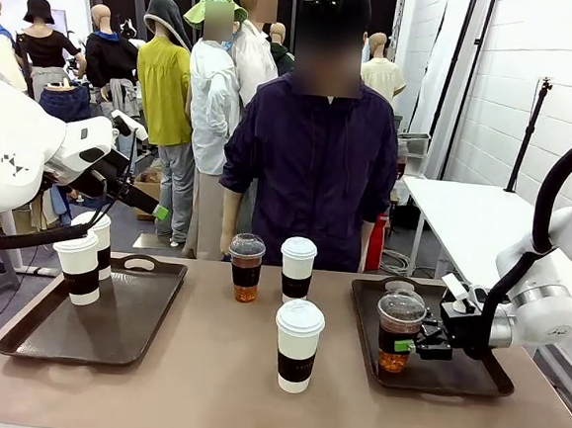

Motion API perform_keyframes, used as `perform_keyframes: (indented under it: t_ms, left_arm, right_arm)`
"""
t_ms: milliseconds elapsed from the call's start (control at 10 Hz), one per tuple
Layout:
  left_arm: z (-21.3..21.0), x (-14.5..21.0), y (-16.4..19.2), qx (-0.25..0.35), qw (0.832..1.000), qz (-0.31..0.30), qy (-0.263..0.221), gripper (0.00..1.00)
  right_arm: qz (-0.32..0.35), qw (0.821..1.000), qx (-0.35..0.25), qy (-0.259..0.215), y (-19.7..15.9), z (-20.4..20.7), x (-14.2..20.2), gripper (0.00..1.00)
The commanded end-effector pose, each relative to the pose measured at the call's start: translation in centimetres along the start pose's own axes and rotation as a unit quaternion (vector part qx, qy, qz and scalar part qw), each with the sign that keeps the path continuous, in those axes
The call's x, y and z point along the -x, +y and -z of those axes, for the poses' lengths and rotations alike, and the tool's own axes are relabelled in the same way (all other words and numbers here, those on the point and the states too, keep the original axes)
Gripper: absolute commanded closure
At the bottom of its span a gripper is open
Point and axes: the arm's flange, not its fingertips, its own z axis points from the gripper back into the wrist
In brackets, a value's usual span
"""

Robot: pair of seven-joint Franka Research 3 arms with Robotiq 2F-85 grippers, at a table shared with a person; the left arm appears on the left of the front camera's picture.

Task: Distribute the coffee onto the tray.
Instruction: Pick up one iced Americano and place it on the right Handle tray.

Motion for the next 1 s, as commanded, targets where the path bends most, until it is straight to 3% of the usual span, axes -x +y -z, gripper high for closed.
perform_keyframes:
  t_ms: [0, 100, 200, 300, 900]
  left_arm:
    - [-0.1, 0.1, 0.1, 0.002, 1.0, -0.002, -0.001, 0.0]
    - [-0.1, 0.1, 0.1, 0.002, 1.0, -0.002, -0.001, 0.0]
    - [-0.1, 0.1, 0.1, 0.002, 1.0, -0.002, -0.001, 0.0]
    - [-0.1, 0.1, 0.1, 0.002, 1.0, -0.002, -0.001, 0.0]
    - [-0.1, 0.1, 0.1, 0.002, 1.0, -0.002, -0.001, 0.0]
  right_arm:
    - [-0.008, 1.0, -0.012, -0.001, -0.5, 0.0, -0.2, 0.33]
    - [0.0, 1.0, -0.014, 0.0, -0.6, 0.1, -0.1, 0.33]
    - [0.006, 1.0, -0.015, 0.003, -0.6, 0.1, -0.1, 0.13]
    - [0.012, 1.0, -0.016, 0.004, -0.5, 0.1, 0.0, 0.0]
    - [0.046, 0.999, -0.002, 0.01, 0.6, -1.9, 0.2, 0.0]
